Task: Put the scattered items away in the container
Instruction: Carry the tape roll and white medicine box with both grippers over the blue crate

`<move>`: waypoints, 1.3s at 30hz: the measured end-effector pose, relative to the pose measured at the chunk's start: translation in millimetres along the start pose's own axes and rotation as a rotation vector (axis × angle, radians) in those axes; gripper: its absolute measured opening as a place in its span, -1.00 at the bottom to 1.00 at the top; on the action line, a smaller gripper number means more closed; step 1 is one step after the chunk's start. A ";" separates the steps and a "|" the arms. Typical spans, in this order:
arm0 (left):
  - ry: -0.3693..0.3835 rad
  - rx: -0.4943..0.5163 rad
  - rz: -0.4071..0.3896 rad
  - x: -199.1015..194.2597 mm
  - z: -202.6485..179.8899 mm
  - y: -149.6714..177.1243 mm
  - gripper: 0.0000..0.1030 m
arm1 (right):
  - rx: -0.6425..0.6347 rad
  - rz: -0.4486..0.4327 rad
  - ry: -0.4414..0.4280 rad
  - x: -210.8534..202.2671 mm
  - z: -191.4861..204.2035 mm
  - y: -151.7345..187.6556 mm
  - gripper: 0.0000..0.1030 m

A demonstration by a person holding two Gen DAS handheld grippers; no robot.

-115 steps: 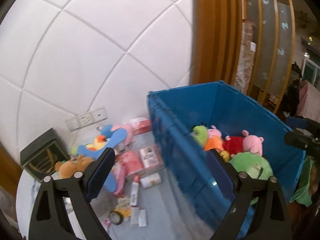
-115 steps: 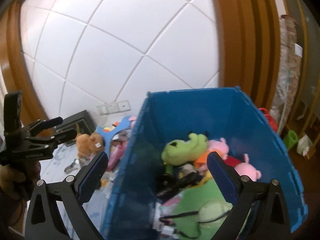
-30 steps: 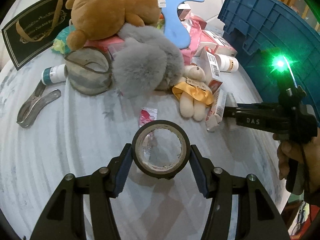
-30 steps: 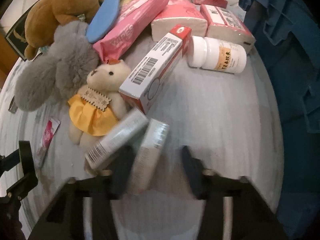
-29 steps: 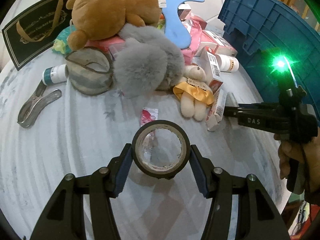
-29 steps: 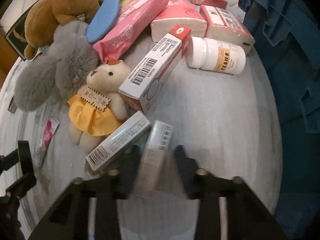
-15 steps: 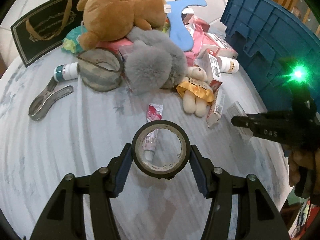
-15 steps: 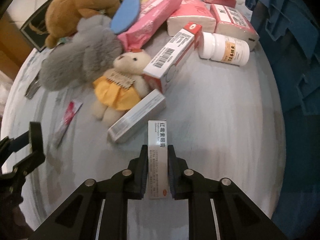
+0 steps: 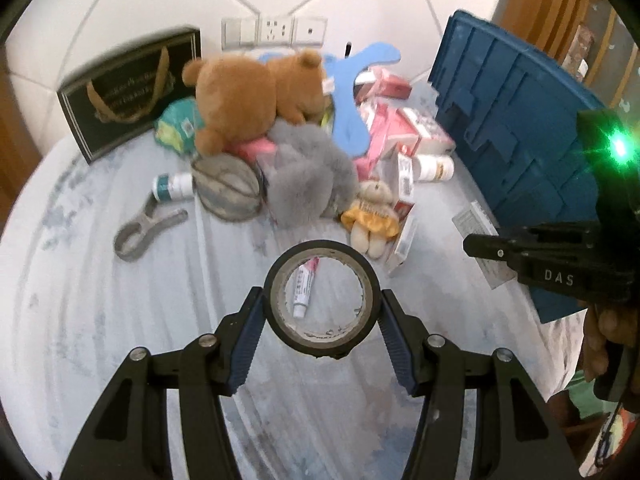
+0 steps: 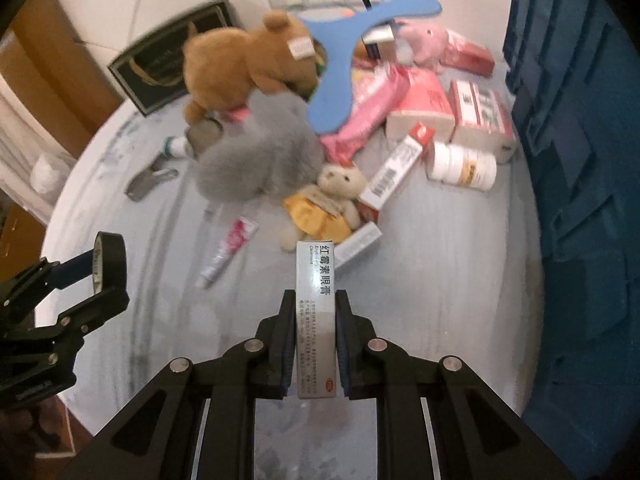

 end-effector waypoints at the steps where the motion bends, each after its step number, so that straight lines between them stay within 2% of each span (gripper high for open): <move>1: -0.005 0.005 -0.009 -5.8 -2.0 -2.0 0.08 | -0.006 -0.008 -0.004 -7.9 1.3 1.6 -0.67; 13: -0.069 0.021 -0.098 -75.5 -24.5 -28.4 0.08 | -0.059 -0.095 -0.046 -99.4 0.3 8.0 -0.67; 15: -0.081 0.029 -0.119 -86.0 -28.9 -35.3 0.08 | -0.125 -0.117 -0.048 -115.3 1.7 7.1 -0.67; 21: -0.109 0.029 -0.174 -117.0 -41.4 -58.4 0.08 | -0.169 -0.180 -0.053 -159.4 4.6 5.4 -0.67; 30: -0.141 0.053 -0.243 -159.4 -69.8 -77.7 0.08 | -0.198 -0.259 -0.084 -207.6 -1.9 5.3 -0.67; 39: -0.147 0.076 -0.294 -181.7 -102.3 -86.5 0.08 | -0.197 -0.335 -0.123 -251.9 -18.1 3.4 -0.67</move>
Point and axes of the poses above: each gripper's, at about its wrist camera, not at the fingertips, and x roughly the way its jaws point, z to its left, y to its underside, the point moved 1 cm from there along x, roughly the way its jaws point, and after that the axes turned 2 degrees about y, right-handed, at the moved point
